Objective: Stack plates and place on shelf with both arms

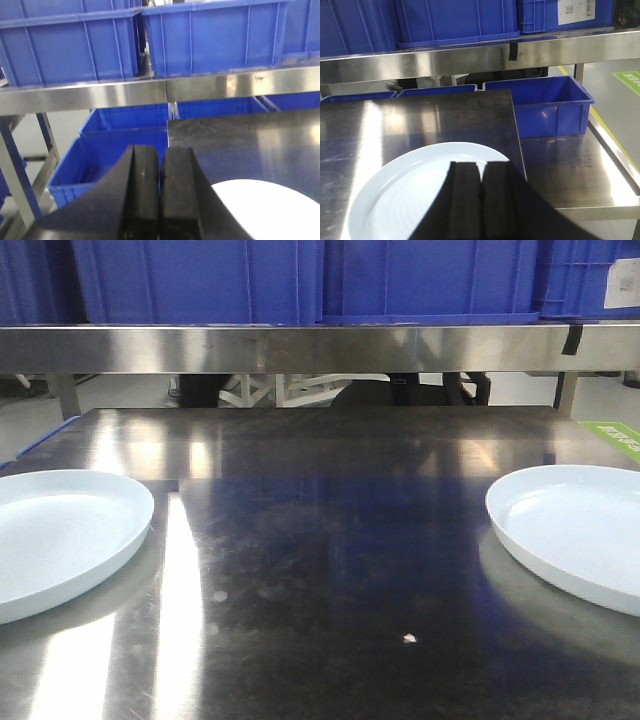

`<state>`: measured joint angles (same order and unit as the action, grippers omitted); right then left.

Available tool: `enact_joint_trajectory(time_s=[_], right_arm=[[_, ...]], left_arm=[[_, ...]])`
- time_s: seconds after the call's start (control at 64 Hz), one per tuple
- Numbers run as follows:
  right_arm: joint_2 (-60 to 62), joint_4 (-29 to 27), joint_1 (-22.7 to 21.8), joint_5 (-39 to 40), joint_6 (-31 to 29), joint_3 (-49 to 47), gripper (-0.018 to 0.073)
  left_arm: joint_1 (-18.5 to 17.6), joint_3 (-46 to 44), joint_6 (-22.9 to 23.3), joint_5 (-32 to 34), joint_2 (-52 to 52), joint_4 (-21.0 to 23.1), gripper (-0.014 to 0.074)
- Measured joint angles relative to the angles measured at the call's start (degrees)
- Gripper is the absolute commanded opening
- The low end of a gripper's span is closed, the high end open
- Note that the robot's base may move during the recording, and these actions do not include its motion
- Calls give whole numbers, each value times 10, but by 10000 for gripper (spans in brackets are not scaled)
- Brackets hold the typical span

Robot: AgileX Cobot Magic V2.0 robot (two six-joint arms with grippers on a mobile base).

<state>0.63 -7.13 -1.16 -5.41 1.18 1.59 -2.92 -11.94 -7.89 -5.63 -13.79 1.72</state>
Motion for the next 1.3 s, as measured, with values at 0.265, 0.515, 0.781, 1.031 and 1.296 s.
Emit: enact_joint_trajectory(time_s=[0.265, 0.515, 0.781, 1.031, 1.296], right_arm=[[0, 0, 0, 0, 0, 0, 55], [0, 0, 0, 0, 0, 0, 55], [0, 0, 0, 0, 0, 0, 55], [0, 0, 0, 0, 0, 0, 55], [0, 0, 0, 0, 0, 0, 55]], left_arm=[[0, -56, 0, -29, -120, 20, 80], [0, -142, 0, -74, -254, 26, 80], [0, -258, 0, -217, -432, 26, 80], [0, -372, 0, -305, -582, 26, 80], [0, -494, 0, -452, -727, 33, 80]])
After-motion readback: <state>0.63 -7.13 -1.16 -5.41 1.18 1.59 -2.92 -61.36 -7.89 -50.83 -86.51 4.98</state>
